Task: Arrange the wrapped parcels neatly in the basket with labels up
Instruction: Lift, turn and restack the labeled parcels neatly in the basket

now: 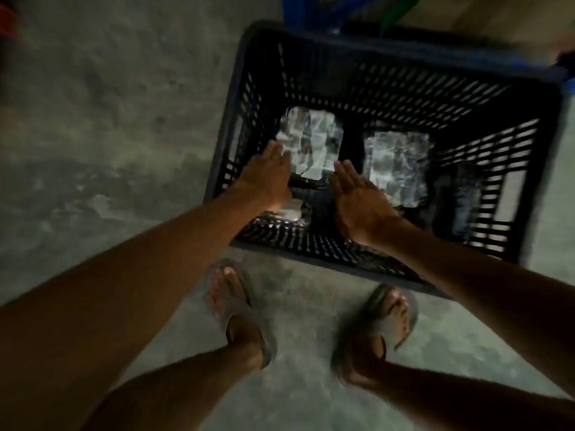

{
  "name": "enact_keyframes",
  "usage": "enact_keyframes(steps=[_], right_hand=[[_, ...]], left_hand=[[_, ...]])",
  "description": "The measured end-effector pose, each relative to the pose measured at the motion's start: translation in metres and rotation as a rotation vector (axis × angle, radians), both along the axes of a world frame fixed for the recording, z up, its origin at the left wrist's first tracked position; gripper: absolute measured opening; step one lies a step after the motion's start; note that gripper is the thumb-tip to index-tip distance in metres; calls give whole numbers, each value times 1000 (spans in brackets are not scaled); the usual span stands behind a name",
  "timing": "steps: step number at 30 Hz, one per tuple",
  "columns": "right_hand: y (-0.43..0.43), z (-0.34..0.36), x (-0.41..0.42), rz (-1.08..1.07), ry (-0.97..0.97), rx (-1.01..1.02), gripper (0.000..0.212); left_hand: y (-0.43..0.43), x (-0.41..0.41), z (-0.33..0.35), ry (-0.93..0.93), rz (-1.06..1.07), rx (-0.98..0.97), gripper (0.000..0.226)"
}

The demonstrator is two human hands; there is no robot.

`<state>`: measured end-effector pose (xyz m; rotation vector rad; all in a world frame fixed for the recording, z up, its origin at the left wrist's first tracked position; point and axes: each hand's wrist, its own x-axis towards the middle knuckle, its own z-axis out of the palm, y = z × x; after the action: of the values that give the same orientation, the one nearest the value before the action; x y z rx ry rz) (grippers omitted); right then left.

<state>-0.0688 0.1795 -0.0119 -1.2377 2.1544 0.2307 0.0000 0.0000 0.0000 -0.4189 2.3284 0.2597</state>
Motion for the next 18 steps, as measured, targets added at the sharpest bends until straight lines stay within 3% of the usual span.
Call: enact_keyframes(steps=[3, 6, 11, 15, 18], right_hand=[[-17, -65, -4, -37, 112, -73, 84], [-31, -106, -2, -14, 204, -108, 94], [-44, -134, -2, -39, 306, -147, 74], [-46, -147, 0, -27, 344, -223, 59], [-45, -145, -6, 29, 332, -217, 59]], left_hand=[[-7, -14, -62, -41, -130, -158, 111], [-11, -18, -102, -71, -214, -233, 118], [-7, -15, -134, 43, -271, -377, 107], [-1, -13, -144, 153, -220, -376, 66], [-6, -18, -136, 94, -303, -391, 73]])
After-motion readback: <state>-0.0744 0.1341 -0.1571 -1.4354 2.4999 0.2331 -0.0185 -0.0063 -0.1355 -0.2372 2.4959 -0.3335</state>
